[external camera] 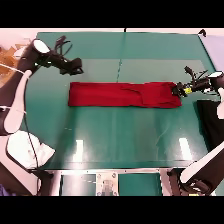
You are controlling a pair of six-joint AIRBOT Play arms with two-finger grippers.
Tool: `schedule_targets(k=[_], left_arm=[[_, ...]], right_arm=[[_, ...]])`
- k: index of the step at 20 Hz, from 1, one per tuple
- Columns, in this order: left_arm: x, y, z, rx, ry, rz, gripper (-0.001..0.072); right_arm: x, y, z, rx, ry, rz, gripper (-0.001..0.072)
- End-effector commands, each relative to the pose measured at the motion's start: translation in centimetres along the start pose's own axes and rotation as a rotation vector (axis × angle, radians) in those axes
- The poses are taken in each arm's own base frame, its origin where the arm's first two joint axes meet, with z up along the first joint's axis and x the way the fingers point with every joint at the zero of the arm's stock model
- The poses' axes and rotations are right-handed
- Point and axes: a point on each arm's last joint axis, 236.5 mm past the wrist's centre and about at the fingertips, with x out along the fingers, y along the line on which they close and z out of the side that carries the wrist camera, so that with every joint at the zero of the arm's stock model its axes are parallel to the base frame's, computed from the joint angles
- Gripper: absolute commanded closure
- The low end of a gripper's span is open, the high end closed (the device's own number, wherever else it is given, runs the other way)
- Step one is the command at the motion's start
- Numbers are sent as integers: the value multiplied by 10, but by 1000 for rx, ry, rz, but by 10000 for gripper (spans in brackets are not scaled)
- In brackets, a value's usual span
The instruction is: Fold the shirts.
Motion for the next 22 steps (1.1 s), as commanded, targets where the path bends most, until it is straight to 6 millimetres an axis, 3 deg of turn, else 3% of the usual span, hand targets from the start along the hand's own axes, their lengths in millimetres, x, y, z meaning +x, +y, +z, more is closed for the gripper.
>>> schedule_targets(k=[1, 3, 7, 10, 13, 15, 18, 20, 22], left_arm=[[39, -52, -8, 120, -21, -36, 685], [82, -95, -24, 179, -32, -69, 685], [167, -170, -80, 209, -28, -167, 685], [201, -203, -108, 136, -24, -242, 685], [227, -226, -127, 52, 14, -318, 684], [236, -241, -136, 37, 41, -359, 685], [230, -247, -132, 55, 52, -377, 684], [212, -245, -130, 96, 112, -401, 684], [174, -228, -121, 137, 197, -418, 685]], right_arm=[[-22, 39, 7, -6, -23, 70, 696], [-45, 67, 7, -18, -28, 95, 696], [-93, 136, 1, -43, -50, 183, 696], [-118, 185, -3, -93, -88, 247, 695], [-132, 210, -11, -153, -108, 230, 695], [-134, 213, -11, -162, -113, 225, 695], [-133, 209, -12, -160, -110, 208, 695], [-134, 209, -12, -160, -110, 209, 695], [-134, 211, -12, -163, -111, 216, 695]])
